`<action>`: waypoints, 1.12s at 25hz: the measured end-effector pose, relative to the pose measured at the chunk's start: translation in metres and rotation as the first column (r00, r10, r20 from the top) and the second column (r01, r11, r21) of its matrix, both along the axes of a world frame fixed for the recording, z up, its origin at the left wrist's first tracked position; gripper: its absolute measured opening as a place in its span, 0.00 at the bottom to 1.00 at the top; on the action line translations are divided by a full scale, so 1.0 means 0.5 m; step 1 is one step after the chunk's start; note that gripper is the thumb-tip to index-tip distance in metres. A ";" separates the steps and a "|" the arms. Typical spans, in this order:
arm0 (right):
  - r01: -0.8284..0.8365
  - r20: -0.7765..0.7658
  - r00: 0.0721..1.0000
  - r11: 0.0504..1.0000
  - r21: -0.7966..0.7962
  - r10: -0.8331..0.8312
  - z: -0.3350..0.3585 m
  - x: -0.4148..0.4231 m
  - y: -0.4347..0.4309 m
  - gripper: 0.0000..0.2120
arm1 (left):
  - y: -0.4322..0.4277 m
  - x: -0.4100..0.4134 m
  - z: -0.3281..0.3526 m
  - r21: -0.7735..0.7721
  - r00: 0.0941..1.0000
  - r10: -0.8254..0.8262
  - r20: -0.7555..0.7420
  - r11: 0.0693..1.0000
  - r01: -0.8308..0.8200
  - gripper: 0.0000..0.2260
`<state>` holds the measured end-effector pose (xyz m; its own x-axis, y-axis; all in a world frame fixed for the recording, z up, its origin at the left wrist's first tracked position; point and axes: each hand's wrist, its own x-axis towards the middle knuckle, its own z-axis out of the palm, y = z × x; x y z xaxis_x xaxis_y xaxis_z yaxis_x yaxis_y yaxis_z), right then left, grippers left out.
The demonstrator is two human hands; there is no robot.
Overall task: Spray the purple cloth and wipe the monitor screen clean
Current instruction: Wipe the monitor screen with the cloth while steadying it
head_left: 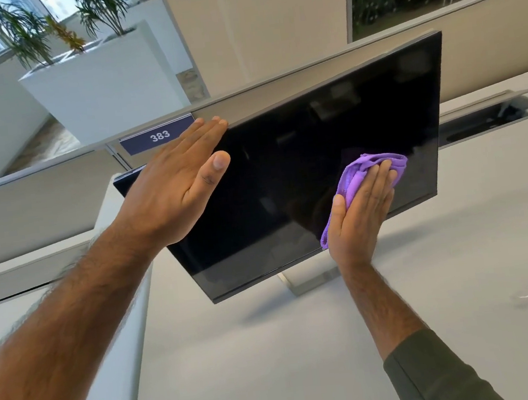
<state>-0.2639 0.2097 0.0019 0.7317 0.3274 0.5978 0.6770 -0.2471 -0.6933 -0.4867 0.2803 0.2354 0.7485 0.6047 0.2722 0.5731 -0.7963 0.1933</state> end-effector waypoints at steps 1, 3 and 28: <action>-0.028 0.054 0.998 0.999 -0.020 0.029 -0.001 -0.019 0.001 0.31 | -0.001 -0.001 0.000 -0.001 1.000 0.004 0.000 1.000 -0.004 0.34; -0.069 0.165 0.983 0.995 -0.071 0.079 -0.003 -0.054 0.004 0.32 | -0.003 0.000 0.001 0.003 1.000 0.008 -0.008 1.000 -0.008 0.34; -0.309 0.682 -0.102 0.629 -0.713 0.724 -0.006 -0.215 0.001 0.29 | -0.021 0.007 -0.001 0.011 0.998 0.056 -0.031 0.998 -0.056 0.42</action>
